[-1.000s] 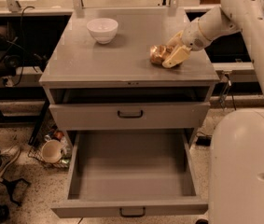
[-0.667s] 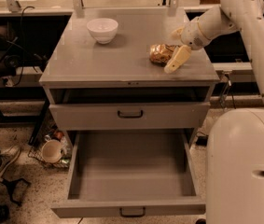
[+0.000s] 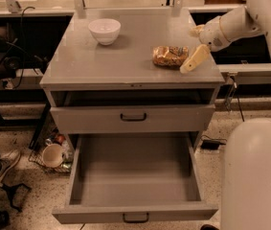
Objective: Pick orange can from middle drawer and place on counter
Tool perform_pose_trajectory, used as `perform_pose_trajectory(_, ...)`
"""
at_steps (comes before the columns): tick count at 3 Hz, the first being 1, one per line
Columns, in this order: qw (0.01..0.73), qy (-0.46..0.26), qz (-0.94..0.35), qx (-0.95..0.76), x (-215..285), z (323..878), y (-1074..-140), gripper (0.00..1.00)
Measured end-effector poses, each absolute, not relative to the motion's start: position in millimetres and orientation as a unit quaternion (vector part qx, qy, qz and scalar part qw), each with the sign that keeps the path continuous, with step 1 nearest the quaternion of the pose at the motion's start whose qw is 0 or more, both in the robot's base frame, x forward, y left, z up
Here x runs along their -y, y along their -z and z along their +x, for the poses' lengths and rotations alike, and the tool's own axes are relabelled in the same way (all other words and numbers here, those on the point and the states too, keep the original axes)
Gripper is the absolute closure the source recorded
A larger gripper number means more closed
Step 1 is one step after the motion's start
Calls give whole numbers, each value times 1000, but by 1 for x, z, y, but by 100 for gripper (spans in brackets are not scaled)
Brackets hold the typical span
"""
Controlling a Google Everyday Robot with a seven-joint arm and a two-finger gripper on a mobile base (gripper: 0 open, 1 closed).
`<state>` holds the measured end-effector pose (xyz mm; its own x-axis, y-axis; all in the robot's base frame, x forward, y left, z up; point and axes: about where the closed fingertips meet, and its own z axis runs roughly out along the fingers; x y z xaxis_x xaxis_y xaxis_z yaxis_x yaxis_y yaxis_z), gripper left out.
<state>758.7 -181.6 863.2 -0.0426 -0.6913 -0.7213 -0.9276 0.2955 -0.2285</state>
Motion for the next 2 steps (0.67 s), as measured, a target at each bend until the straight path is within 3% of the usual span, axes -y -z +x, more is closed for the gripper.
perform_pose_trajectory(2,459,-76,-485,-740,302,717,-904,0)
